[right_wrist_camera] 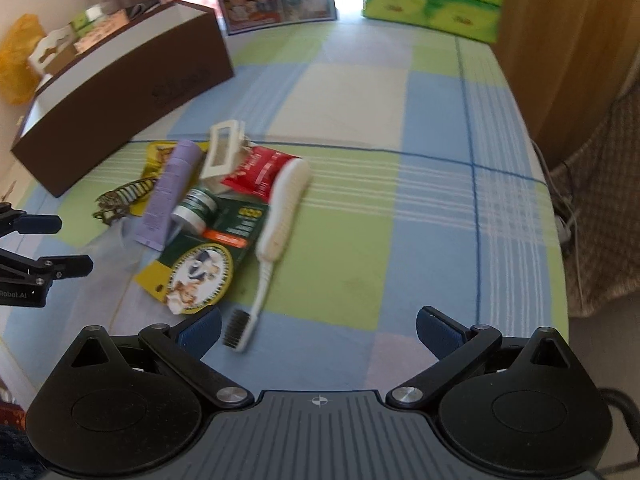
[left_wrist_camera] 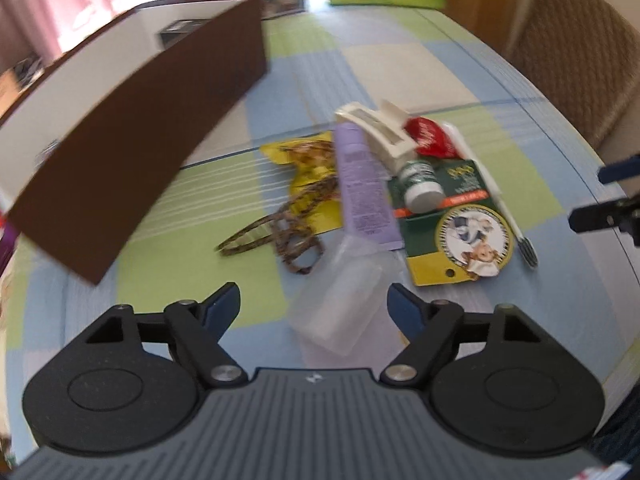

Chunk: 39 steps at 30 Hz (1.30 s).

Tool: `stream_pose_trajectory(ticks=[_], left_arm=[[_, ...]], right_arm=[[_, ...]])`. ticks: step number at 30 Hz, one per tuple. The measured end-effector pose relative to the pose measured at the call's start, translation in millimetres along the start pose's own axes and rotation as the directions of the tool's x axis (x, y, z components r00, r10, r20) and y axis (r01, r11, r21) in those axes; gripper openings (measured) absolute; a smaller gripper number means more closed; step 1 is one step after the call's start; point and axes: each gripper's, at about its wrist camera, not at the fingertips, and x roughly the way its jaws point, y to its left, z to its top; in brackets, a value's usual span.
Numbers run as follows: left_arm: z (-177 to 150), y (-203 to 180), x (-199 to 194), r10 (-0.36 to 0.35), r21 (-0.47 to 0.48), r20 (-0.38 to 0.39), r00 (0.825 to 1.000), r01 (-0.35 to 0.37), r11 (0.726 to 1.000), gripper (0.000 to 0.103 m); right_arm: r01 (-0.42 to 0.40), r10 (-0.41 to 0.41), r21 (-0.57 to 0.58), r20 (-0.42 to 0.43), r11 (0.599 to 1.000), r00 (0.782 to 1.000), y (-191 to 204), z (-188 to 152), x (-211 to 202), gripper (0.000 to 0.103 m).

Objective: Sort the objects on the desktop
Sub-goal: 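Move the left tool to the clear plastic cup and grasp it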

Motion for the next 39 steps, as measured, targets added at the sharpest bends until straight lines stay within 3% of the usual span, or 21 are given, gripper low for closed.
stream_pose_trajectory(ticks=[5,11,14,22,26,29,36,39], left_arm=[[6,-3,21,-0.067,0.085,-0.039,0.997,0.070,0.994,0.063],[9,-8,41,-0.101,0.101,-0.072,0.992,0.108,0.989,0.056],[8,-8,44,-0.118,0.084,-0.082,0.990,0.125,0.989,0.049],[-12,-2,32,-0.080,-0.014,-0.089,0.993,0.079,0.997,0.048],[-25,15,23,-0.041,-0.088,-0.096,0.995,0.033,0.996,0.048],[-34,33,18,0.006,-0.160,-0.101,0.995,-0.022,0.987,0.048],[-46,70,12,0.086,-0.298,-0.110,0.990,-0.115,0.948,0.048],[-47,80,11,0.090,-0.348,-0.109,0.990,-0.123,0.929,0.048]], right_arm=[[0.035,-0.035,0.048,-0.006,0.998,0.999,-8,-6,1,0.101],[0.053,-0.052,0.082,-0.018,0.995,0.998,-9,-10,2,0.101],[0.053,-0.052,0.081,-0.016,0.995,0.999,-8,-9,4,0.101],[0.048,-0.049,0.038,0.023,0.998,0.999,5,1,15,0.100],[0.030,-0.030,0.005,0.047,1.000,0.998,13,10,29,0.071],[0.018,-0.017,-0.012,0.052,1.000,0.999,16,19,43,0.057],[0.008,-0.004,-0.129,0.034,0.992,0.999,34,27,70,0.042],[0.028,-0.015,-0.174,0.072,0.984,0.997,38,32,78,0.037]])
